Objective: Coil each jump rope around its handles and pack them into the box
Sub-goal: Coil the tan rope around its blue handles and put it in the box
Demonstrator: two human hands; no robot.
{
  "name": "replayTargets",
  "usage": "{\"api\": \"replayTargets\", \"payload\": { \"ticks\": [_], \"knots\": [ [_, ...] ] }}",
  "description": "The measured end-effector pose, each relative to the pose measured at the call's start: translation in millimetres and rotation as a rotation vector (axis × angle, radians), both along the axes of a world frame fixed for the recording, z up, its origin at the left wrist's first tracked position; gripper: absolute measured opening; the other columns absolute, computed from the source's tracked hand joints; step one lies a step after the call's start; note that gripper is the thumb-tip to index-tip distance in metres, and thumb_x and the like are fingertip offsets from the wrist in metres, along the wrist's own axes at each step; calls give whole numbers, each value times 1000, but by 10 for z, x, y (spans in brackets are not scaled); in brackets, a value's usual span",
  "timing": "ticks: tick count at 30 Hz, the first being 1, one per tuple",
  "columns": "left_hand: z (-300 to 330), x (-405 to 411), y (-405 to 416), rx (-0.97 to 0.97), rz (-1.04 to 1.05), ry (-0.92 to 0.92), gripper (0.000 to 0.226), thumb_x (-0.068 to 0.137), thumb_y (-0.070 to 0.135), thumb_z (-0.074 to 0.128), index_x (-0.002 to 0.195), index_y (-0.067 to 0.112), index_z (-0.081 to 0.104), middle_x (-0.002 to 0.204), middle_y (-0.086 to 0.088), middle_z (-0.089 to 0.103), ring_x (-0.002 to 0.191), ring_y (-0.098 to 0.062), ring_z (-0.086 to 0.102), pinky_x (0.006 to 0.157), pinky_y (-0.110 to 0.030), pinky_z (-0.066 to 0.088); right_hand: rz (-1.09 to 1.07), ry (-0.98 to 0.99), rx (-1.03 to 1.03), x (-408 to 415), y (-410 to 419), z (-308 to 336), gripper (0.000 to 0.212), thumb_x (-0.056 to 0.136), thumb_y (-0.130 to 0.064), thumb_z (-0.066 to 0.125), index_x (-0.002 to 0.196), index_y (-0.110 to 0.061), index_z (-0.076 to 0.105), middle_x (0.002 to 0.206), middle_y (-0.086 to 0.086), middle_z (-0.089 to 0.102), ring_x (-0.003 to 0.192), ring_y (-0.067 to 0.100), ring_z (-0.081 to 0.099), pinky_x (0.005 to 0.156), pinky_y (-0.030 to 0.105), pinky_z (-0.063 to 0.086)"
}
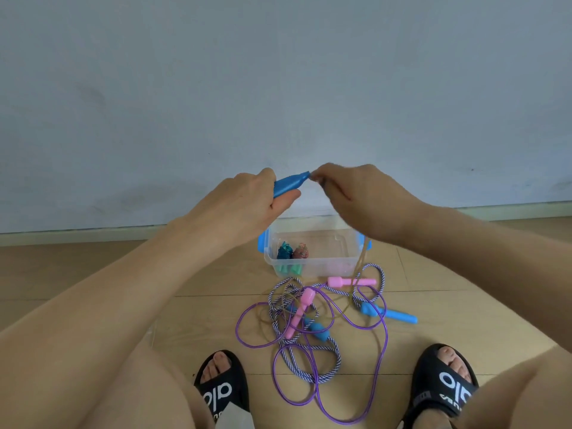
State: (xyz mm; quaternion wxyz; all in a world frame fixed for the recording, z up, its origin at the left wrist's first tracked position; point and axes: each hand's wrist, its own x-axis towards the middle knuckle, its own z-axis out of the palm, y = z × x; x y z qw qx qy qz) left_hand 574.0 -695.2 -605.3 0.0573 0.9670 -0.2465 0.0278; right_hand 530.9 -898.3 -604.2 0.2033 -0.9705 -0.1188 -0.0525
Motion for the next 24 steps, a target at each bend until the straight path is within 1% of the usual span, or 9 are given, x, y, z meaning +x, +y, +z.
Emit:
{"api": "replayTargets", "payload": {
  "ticks": [2, 3, 5, 7, 11, 13, 16, 20, 24],
  "knots": [
    [-23, 7, -13, 44, 65, -4, 49, 97, 60, 33, 92, 12, 44, 73, -3, 52, 59, -20, 49, 50, -33, 34, 10, -63, -391, -75, 90, -59, 35, 97, -13, 38, 131, -20, 47, 92, 3, 62, 64, 28, 49, 48, 32, 27],
    [-46, 2, -18, 77, 74, -16, 49, 97, 60, 34, 92, 12, 42, 73, -3, 51, 59, -19, 48, 50, -32, 33, 42, -103, -507, -118, 150, -73, 33, 93, -9, 42, 124, -16, 47, 91, 3, 59, 59, 26, 42, 46, 31, 18],
    [-103, -25, -39, 140, 64, -40, 48, 97, 60, 35, 92, 12, 40, 71, -3, 48, 58, -20, 47, 50, -32, 31, 112, -108, -642, -213, 280, -47, 20, 87, -4, 50, 103, -15, 49, 82, 2, 51, 51, 20, 30, 45, 31, 10],
    [-141, -59, -75, 185, 55, -53, 49, 97, 60, 35, 91, 12, 37, 68, -1, 43, 57, -20, 44, 50, -33, 29, 181, -56, -693, -261, 373, -9, 17, 86, -3, 46, 94, -17, 42, 75, 1, 39, 52, 18, 27, 46, 30, 11],
    [-153, -136, -158, 233, 80, 2, 35, 99, 43, 38, 89, 9, 34, 72, -7, 48, 57, -23, 39, 50, -34, 23, 241, -41, -654, -260, 456, 72, 10, 89, -11, 40, 88, -18, 47, 67, 0, 35, 53, 20, 30, 47, 31, 14],
    [-152, -169, -180, 239, 80, 3, 39, 98, 47, 39, 89, 10, 34, 68, -5, 44, 56, -21, 37, 48, -33, 21, 228, -78, -581, -195, 401, 31, 12, 92, -18, 44, 83, -17, 51, 68, 1, 44, 56, 23, 42, 48, 31, 23],
    [-129, -169, -145, 300, 8, -80, 46, 96, 57, 41, 91, 12, 33, 63, 0, 33, 52, -19, 34, 46, -32, 19, 240, 42, -319, -106, 235, 21, 24, 98, -24, 42, 86, -13, 59, 71, 0, 53, 65, 25, 53, 57, 36, 42],
    [-116, -162, -100, 388, -118, -127, 54, 88, 67, 42, 92, 14, 34, 64, 1, 39, 53, -21, 41, 48, -33, 25, 283, 186, -110, -102, 171, 97, 22, 93, -21, 49, 79, -11, 63, 68, 2, 60, 57, 15, 47, 59, 37, 43],
    [-132, -191, -76, 388, -172, -128, 66, 80, 81, 32, 91, 16, 36, 64, 1, 42, 52, -20, 40, 49, -34, 27, 281, 317, 28, -114, 152, 102, 22, 90, -18, 53, 73, -12, 65, 63, -4, 62, 51, 7, 46, 49, 21, 36]
  ]
}}
